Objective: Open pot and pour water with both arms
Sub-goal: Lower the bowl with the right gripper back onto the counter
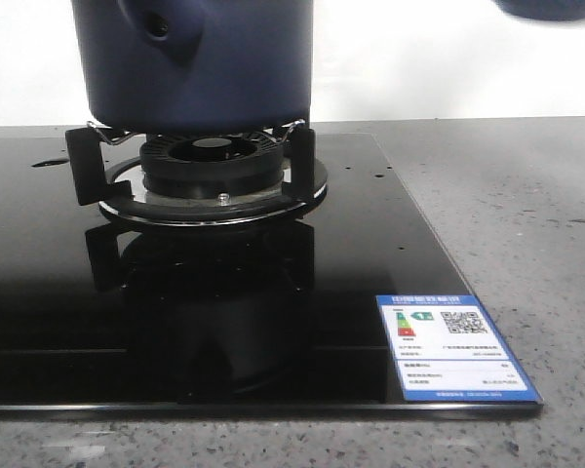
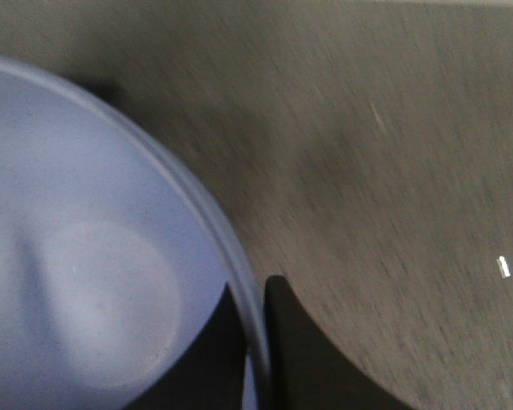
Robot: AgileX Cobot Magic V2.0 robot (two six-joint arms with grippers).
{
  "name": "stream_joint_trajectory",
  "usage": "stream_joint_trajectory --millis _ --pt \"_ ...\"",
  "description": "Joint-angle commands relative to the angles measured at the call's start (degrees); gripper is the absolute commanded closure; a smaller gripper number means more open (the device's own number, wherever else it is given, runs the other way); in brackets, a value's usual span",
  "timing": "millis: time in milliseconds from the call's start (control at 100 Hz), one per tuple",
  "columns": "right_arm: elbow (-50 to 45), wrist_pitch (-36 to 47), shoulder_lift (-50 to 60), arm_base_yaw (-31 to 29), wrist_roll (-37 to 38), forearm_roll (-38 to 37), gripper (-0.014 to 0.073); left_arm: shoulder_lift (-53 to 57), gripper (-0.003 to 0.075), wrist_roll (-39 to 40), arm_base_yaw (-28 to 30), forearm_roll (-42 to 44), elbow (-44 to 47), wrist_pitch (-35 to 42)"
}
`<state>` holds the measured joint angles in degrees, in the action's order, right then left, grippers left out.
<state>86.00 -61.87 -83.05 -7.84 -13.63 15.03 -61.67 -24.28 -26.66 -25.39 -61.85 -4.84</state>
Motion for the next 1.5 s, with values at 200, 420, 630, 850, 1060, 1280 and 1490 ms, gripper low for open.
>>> stream_joint_trajectory --millis 200,420,630,850,1060,1280,1490 --pt "-7.3 0.6 -1.7 -5.1 0.8 0.0 0.0652 1.6 0.0387 0.1 -1.0 -0.6 -2.1 6.8" --pt "-10.3 1.7 -3.1 -5.1 0.8 0.0 0.0652 1.6 0.0387 0.1 -1.0 -0.6 -2.1 6.8" --pt "-10.8 1.7 -3.9 -5.1 0.8 0.0 0.0652 1.5 0.0387 0.1 -1.0 -0.6 -2.1 6.8" --pt "-10.8 2.1 -4.1 -5.1 0.8 -0.1 0.0652 1.5 0.0387 0.1 -1.0 -0.6 -2.1 6.8" --pt "-10.8 1.2 -5.1 -5.1 0.8 -0.1 0.0652 1.5 0.0387 0.1 -1.0 -0.6 -2.1 6.8" --pt "-10.8 1.3 -5.1 -5.1 0.3 -0.1 0.0652 1.5 0.0387 0.1 -1.0 -0.6 -2.1 6.6" --pt "-10.8 1.2 -5.1 -5.1 0.3 -0.2 0.0652 1.5 0.0387 0.1 -1.0 -0.6 -2.1 6.6"
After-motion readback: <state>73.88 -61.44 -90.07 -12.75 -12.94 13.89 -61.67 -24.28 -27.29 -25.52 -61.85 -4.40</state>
